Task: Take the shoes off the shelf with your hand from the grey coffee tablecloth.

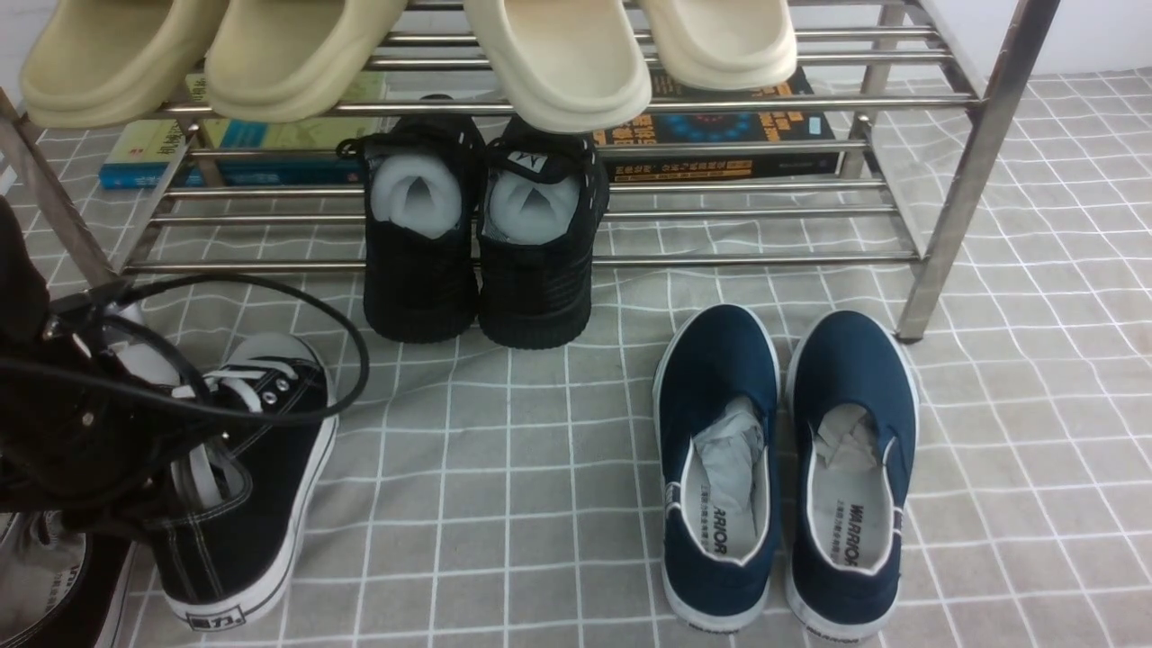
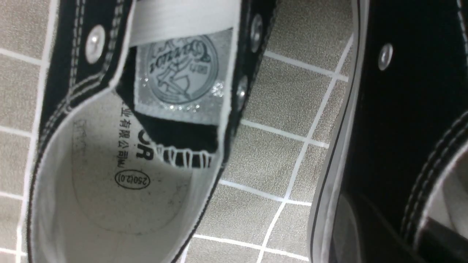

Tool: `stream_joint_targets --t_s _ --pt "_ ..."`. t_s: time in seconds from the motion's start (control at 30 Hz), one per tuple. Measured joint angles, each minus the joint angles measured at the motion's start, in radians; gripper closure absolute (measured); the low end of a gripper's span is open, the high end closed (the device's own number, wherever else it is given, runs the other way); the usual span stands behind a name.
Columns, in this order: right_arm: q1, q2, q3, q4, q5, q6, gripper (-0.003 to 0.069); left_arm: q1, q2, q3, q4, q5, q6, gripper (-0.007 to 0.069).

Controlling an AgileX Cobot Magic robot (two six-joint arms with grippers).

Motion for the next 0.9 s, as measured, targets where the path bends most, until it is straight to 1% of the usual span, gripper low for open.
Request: stream_joint_targets --t_s 0.07,0.1,0.2,0.33,0.47,0.5,0.53,0.57,0.6,0.63,0.67,0.73,0.8,0.87,0.9 --pt "0.0 0.0 0.0 0.0 0.0 0.0 0.042 0.0 -0.008 0.0 0.0 0.006 0.034 0.0554" --pt "0.0 0.0 0.0 0.0 0.0 0.0 0.042 0.0 -0.009 -0.001 0.0 0.006 0.036 0.0554" --pt "0.0 0.0 0.0 0.0 0.0 0.0 0.042 0.0 -0.06 -0.001 0.004 0.016 0.044 0.0456" --pt "0.0 0.0 0.0 0.0 0.0 0.0 0.042 0.0 -0.163 -0.001 0.01 0.039 0.052 0.0363" --pt "0.0 0.0 0.0 0.0 0.0 0.0 0.042 0.0 -0.263 -0.001 0.019 0.097 0.066 0.0334" --pt "0.0 0.0 0.0 0.0 0.0 0.0 0.042 0.0 -0.326 -0.001 0.021 0.14 0.08 0.0342" --pt "0.0 0.0 0.0 0.0 0.0 0.0 0.042 0.0 -0.342 -0.001 0.021 0.15 0.084 0.0347" --pt "0.0 0.0 0.0 0.0 0.0 0.0 0.042 0.0 -0.413 -0.001 0.02 0.189 0.106 0.0384" --pt "0.0 0.0 0.0 0.0 0.0 0.0 0.042 0.0 -0.422 -0.001 0.02 0.193 0.106 0.0391" --pt "0.0 0.0 0.0 0.0 0.0 0.0 0.042 0.0 -0.511 0.004 0.007 0.217 0.127 0.0459" --pt "0.0 0.0 0.0 0.0 0.0 0.0 0.042 0.0 -0.543 0.01 0.0 0.218 0.136 0.0487" --pt "0.0 0.0 0.0 0.0 0.0 0.0 0.042 0.0 -0.678 0.043 -0.044 0.2 0.185 0.0584" --pt "0.0 0.0 0.0 0.0 0.0 0.0 0.042 0.0 -0.771 0.092 -0.084 0.165 0.221 0.0613" --pt "0.0 0.0 0.0 0.0 0.0 0.0 0.042 0.0 -0.852 0.131 -0.123 0.118 0.24 0.0622" --pt "0.0 0.0 0.0 0.0 0.0 0.0 0.042 0.0 -0.924 0.182 -0.16 0.059 0.248 0.0623"
